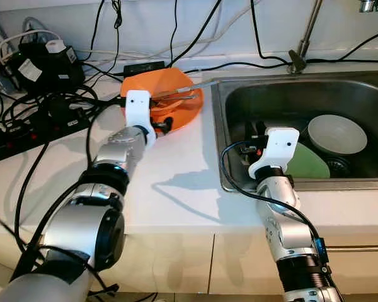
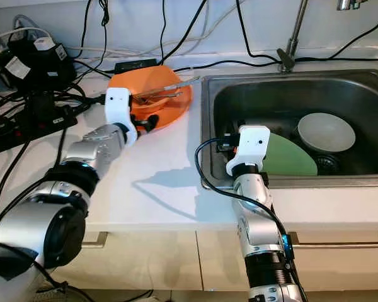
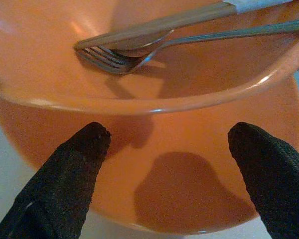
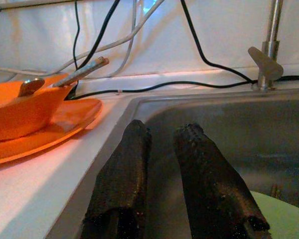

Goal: Kitchen organization

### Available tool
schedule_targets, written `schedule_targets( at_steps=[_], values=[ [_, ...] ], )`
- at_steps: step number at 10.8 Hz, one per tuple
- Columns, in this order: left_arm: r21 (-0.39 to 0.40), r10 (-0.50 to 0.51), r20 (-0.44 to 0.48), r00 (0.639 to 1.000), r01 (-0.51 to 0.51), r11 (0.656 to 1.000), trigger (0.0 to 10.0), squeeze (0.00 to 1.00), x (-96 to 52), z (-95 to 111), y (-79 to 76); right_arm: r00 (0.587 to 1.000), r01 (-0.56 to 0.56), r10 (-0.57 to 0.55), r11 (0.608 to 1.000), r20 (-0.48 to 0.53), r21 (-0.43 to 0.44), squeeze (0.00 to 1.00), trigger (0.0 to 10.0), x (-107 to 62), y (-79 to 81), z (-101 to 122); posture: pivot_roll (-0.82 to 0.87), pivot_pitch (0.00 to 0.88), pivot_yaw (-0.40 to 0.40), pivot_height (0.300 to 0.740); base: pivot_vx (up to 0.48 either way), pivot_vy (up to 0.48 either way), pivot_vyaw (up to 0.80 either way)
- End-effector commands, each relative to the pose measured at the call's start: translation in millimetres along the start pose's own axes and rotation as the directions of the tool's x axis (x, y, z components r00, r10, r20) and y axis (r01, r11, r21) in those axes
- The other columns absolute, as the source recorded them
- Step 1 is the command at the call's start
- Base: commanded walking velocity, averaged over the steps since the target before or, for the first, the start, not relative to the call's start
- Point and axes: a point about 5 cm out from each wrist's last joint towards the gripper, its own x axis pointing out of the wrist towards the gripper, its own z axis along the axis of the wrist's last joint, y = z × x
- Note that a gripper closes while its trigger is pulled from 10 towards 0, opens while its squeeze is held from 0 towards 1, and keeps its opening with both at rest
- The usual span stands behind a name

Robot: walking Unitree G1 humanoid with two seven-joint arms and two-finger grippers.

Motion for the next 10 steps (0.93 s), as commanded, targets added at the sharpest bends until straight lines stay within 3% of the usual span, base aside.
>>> schedule_targets(
  at_steps=[1,6,10],
  values=[
    [-0.005,-0.014,-0.002,1.000,0.014,1.000,10.0,0.00,1.2,2,-3.7,0.998,-0.015,0.015,1.000,-0.057,0.003,0.00,10.0,-5.7,3.2,-10,0.00,0.031,0.099,0.740,0.000,0.000,0.00],
    [0.095,0.018,-0.139,0.990,-0.005,0.995,10.0,0.00,-0.1,-29,4.0,0.998,-0.013,0.013,1.000,-0.062,0.007,0.00,10.0,-4.4,4.3,-10,0.00,0.024,0.116,0.740,0.000,0.000,0.00],
    [0.067,0.015,-0.238,0.971,0.001,0.998,10.0,0.00,-8.9,-55,27.0,0.998,-0.020,0.021,1.000,-0.058,0.020,0.00,10.0,-0.5,8.3,-10,0.02,0.000,0.138,0.740,0.000,0.000,0.00]
  ],
)
